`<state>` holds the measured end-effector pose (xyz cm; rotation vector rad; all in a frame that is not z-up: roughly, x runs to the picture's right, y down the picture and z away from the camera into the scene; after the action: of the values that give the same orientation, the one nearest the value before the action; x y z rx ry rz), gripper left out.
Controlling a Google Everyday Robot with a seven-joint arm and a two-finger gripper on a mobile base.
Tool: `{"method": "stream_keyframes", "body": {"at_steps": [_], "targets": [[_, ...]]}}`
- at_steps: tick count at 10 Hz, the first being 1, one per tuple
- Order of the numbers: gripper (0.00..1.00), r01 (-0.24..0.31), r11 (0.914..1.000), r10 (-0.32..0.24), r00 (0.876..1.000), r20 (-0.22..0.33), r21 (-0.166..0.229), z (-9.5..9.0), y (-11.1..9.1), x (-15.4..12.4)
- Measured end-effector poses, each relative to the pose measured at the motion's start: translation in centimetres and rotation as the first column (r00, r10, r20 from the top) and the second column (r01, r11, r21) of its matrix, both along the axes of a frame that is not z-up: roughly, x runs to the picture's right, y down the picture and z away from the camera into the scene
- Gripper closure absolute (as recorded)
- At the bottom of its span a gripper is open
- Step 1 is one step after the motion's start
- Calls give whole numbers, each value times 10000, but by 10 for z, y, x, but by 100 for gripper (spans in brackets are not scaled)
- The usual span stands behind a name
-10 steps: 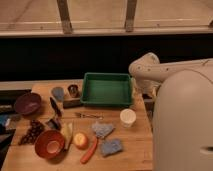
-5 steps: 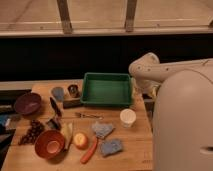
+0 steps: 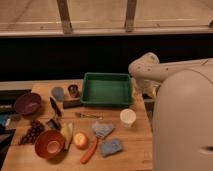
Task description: Place sponge in purple bowl
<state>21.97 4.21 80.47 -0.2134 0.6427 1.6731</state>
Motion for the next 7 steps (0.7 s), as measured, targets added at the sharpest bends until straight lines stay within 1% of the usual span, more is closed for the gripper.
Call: {"method": "stream_keyframes", "body": {"at_steps": [1, 2, 4, 5, 7], "targets": [[33, 139, 9999, -139, 9998, 119, -50, -4, -8, -6], [33, 208, 9996, -201, 9991, 366, -165, -5, -12, -19], [33, 332, 9982, -267, 9917, 1258, -493, -7, -14, -54], [33, 332, 9970, -213, 9861, 1649, -695, -10, -9, -66], [33, 603, 9924, -331, 9705, 2388, -1075, -22, 11, -93]]}}
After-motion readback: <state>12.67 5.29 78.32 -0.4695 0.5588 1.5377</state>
